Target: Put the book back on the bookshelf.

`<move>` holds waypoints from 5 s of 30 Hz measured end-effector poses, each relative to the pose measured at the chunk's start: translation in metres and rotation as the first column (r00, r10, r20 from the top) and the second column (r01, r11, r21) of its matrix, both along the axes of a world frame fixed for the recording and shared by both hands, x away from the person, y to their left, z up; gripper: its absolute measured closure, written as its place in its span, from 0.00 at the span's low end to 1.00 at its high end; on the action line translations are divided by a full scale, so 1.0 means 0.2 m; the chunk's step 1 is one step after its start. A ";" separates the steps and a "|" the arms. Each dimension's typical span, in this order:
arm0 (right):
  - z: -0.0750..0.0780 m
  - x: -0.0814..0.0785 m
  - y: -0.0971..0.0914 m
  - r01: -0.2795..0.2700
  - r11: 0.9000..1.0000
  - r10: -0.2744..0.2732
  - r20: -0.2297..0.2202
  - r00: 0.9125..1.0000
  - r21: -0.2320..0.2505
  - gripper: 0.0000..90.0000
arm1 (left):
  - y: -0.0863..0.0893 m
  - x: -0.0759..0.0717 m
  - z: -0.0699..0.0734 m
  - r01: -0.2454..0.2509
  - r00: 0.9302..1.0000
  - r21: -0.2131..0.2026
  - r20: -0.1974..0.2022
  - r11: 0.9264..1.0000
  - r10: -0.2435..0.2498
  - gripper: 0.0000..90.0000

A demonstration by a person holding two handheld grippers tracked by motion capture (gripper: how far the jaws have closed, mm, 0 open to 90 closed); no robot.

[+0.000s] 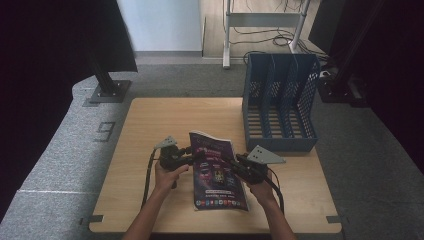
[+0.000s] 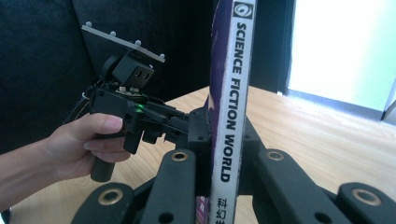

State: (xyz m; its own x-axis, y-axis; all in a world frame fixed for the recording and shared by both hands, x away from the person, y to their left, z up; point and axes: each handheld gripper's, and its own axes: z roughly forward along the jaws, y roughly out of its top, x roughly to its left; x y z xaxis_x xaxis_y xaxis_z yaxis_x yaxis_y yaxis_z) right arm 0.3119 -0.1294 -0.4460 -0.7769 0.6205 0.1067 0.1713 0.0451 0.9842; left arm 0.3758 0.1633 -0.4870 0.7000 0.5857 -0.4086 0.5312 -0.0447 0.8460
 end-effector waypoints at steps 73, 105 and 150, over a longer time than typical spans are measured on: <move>0.10 0.02 0.10 0.025 0.996 -0.014 0.119 0.993 -0.085 0.91 | 0.10 -0.10 0.29 -0.008 0.975 -0.082 0.220 0.997 0.026 0.77; 0.05 0.04 0.11 0.020 0.996 -0.012 0.091 0.996 -0.088 0.90 | 0.12 -0.12 0.27 -0.046 0.972 -0.039 0.231 0.998 0.053 0.61; 0.16 0.03 -0.01 0.132 0.991 -0.133 0.104 0.986 0.019 0.91 | 0.23 -0.21 0.04 -0.136 0.978 0.110 0.171 0.985 0.116 0.56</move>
State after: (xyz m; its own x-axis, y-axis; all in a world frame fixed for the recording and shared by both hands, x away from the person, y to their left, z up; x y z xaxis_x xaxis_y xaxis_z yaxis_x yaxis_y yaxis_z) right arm 0.3177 -0.1323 -0.4148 -0.6951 0.7179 0.0374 0.0712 0.0170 0.9973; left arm 0.3335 0.2101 -0.4792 0.6688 0.7114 -0.2159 0.3938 -0.0927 0.9145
